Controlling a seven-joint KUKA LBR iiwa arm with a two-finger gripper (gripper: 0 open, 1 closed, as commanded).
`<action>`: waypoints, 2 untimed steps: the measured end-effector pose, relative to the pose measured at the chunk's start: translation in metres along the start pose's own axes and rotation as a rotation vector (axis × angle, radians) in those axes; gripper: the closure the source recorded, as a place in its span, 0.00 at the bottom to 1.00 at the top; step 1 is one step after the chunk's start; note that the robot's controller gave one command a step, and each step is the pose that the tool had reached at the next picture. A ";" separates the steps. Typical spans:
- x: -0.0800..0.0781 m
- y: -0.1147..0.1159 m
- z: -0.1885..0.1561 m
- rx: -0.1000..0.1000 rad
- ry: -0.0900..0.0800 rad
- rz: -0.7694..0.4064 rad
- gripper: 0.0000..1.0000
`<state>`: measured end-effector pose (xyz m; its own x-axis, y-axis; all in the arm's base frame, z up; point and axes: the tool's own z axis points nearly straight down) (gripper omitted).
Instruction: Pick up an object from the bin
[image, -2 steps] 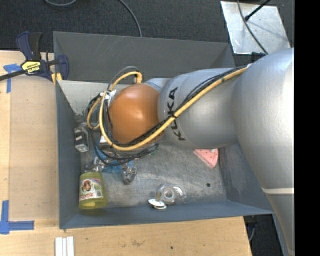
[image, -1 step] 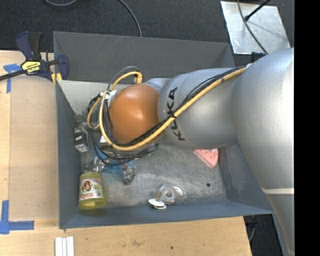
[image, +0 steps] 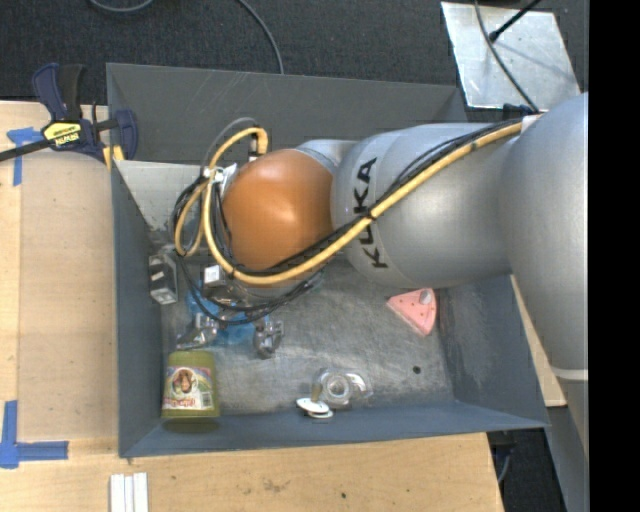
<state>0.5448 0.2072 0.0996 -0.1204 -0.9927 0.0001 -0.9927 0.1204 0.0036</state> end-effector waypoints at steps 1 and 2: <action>-0.002 -0.035 -0.021 0.012 -0.005 -0.158 0.00; 0.007 -0.044 0.006 0.007 -0.003 -0.062 0.00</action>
Offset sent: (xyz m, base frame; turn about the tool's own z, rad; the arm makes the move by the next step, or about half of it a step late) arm 0.0424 -0.0159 -0.0154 -0.0487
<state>0.5872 0.1952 0.0936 -0.0584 -0.9983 -0.0031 -0.9983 0.0584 -0.0030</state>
